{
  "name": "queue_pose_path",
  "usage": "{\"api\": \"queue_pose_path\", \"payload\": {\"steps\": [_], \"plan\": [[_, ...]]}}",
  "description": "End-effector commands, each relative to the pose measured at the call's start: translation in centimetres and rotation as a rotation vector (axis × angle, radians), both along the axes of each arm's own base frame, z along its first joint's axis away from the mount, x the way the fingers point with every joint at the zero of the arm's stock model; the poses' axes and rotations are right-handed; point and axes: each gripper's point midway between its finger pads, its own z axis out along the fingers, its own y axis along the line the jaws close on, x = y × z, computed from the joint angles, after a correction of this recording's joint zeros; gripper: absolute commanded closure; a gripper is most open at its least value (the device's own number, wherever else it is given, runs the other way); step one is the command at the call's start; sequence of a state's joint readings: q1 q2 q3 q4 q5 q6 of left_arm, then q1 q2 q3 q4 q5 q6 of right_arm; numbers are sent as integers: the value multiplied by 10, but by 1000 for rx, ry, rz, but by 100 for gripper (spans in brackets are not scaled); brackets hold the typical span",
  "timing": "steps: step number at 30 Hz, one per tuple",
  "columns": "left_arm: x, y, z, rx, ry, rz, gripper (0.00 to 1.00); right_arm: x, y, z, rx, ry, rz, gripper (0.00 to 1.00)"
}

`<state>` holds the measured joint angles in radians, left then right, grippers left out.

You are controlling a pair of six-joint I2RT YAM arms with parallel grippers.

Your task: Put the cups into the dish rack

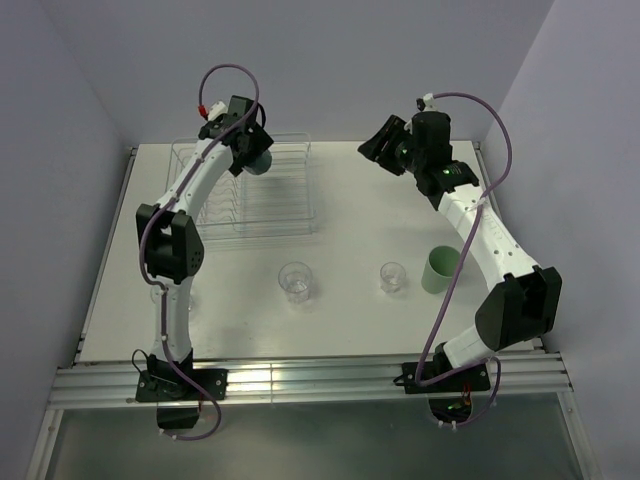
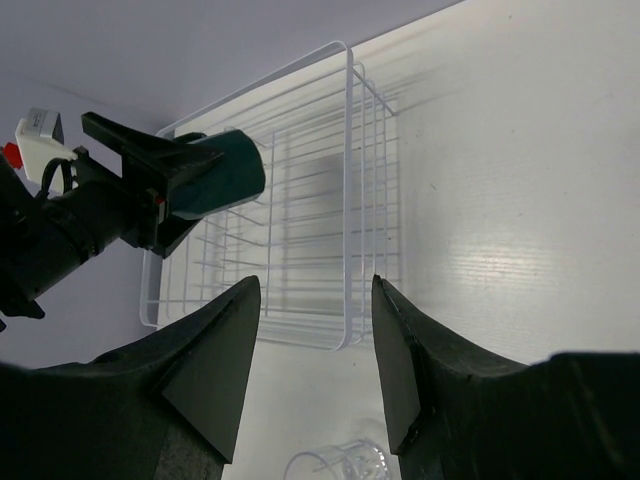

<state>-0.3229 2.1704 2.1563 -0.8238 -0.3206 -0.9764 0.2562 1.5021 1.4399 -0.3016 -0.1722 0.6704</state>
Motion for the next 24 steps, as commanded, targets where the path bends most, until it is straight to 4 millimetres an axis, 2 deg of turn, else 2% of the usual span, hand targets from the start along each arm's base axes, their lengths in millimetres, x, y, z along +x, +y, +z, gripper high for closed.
{"api": "queue_pose_path", "payload": {"steps": [1, 17, 24], "plan": [[16, 2, 54, -90, -153, 121, 100, 0, -7, 11, -13, -35, -14, 44], [6, -5, 27, -201, -94, 322, 100, 0, -12, -3, -25, -3, -25, 44], [8, -2, 3, -201, -64, 380, 100, 1, -14, -10, -28, 11, -28, 44]]}}
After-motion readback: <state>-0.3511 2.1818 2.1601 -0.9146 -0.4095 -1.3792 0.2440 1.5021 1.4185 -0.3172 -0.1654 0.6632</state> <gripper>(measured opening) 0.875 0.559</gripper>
